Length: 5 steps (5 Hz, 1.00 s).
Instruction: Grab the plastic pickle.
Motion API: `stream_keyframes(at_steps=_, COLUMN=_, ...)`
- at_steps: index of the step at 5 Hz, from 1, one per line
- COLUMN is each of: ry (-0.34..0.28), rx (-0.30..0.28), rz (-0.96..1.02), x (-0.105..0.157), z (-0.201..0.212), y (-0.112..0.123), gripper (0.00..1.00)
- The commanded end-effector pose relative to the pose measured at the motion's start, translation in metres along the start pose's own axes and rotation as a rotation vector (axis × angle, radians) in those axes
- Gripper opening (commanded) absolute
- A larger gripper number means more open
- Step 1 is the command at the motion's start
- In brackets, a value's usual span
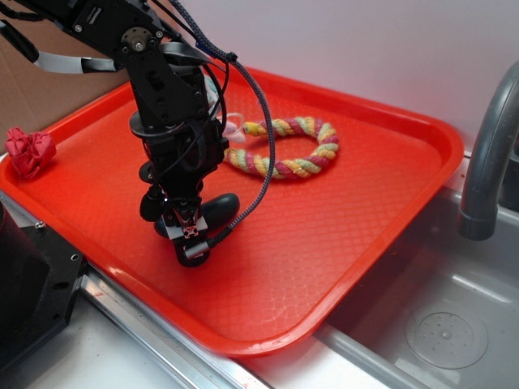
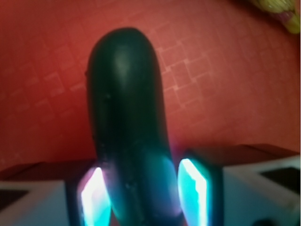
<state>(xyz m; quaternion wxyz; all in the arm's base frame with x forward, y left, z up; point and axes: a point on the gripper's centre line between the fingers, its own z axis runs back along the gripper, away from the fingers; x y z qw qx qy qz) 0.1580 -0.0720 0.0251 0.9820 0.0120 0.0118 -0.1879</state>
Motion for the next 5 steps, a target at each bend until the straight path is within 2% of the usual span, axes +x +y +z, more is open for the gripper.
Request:
stream_keyframes(at_steps=1, ry=-0.217, rx=0.002, rz=0.193, x=-0.015, z=0.103, y=0.033, gripper=0.0)
stream_keyframes(at_steps=3, ry=-0.113, rx=0.054, rz=0.468, x=-0.03, z=0.199, y=0.085, gripper=0.0)
stream_keyframes(at_steps=4, ry=-0.057, rx=0.049, rz=0.508, x=-0.026, z=0.193, y=0.093, gripper=0.0)
stream_keyframes(at_steps=5, ry=-0.045, rx=0.05, rz=0.506, x=-0.025, z=0.187, y=0.089, gripper=0.0)
